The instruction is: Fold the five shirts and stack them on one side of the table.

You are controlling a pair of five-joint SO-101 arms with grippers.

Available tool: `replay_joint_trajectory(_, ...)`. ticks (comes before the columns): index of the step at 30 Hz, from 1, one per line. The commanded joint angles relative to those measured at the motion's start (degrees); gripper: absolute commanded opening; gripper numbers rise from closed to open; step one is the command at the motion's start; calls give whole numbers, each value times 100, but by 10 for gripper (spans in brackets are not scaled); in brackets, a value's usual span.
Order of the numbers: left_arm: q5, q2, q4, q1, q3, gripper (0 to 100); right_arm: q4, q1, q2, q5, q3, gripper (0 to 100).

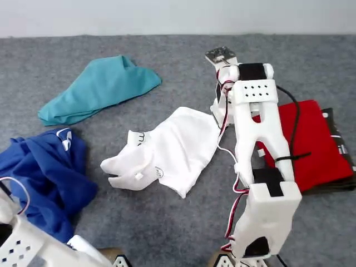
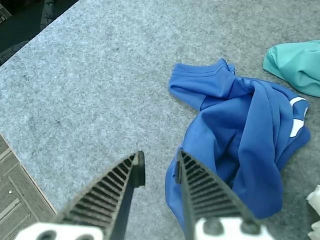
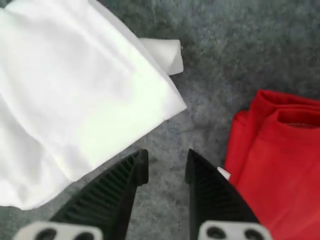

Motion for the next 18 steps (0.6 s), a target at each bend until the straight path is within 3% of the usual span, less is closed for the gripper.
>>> replay_joint_trajectory(1,18,-62,-53,-18,-4,114,224,-4,-347,-62,-229,136)
replay_joint_trajectory(18,18,-62,-53,-18,57,114,-857,-673,822,-105,-255,136)
